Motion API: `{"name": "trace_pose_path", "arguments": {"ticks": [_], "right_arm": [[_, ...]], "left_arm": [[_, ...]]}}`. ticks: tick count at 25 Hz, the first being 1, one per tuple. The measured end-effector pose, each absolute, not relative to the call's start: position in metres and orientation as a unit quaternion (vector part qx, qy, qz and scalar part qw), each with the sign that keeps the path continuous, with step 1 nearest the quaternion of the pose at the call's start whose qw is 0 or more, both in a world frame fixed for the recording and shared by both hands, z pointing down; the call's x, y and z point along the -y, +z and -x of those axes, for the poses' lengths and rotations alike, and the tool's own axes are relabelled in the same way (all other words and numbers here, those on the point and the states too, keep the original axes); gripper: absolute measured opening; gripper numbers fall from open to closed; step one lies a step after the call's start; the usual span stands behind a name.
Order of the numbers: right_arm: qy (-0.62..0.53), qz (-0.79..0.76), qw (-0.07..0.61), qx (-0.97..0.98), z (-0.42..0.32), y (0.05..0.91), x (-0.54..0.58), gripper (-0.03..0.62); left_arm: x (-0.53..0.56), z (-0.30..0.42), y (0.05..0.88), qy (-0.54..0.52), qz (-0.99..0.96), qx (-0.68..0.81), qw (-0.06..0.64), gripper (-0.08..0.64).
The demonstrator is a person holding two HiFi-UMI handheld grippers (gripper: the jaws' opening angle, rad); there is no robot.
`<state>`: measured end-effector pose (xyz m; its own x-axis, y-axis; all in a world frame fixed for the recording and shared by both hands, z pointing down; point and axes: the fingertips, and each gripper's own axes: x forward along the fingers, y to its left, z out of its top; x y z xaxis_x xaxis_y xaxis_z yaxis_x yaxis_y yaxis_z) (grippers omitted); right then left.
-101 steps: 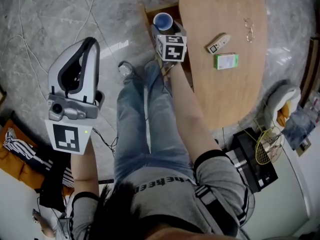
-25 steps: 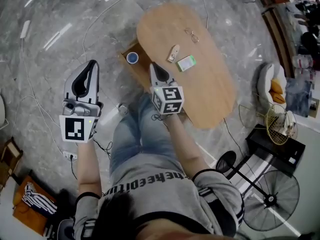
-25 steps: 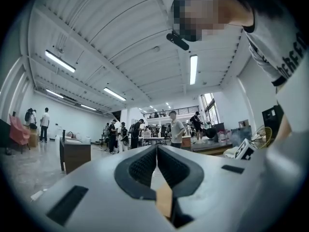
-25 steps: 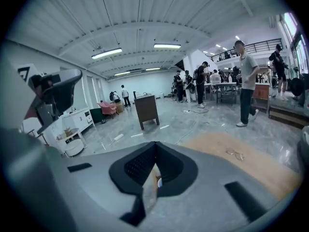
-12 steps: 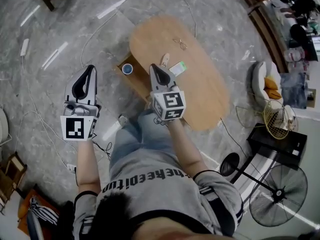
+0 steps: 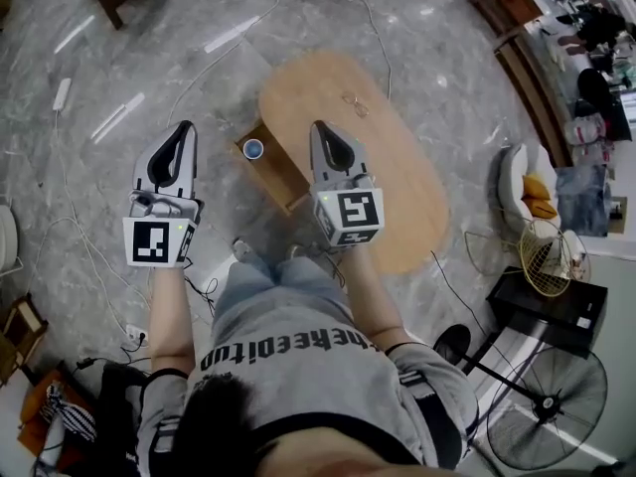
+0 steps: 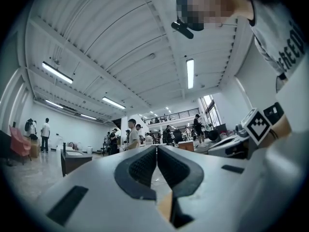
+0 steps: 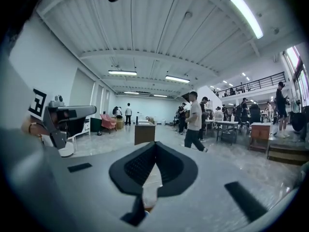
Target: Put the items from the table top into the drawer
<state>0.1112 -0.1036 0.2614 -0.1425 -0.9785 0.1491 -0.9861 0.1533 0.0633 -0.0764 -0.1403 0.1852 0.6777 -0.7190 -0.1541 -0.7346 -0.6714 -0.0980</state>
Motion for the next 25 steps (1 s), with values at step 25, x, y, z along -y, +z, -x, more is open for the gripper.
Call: {"name": "trace_pose_path", "arguments": {"ticks": [25], "right_arm": [[-0.065, -0.642, 0.016, 0.763, -0.175, 0.155, 0.005, 0.002]], "left_arm": [[0.034, 0.037, 0.122, 0.088, 0.88, -0.453, 0.109, 0.011]]}}
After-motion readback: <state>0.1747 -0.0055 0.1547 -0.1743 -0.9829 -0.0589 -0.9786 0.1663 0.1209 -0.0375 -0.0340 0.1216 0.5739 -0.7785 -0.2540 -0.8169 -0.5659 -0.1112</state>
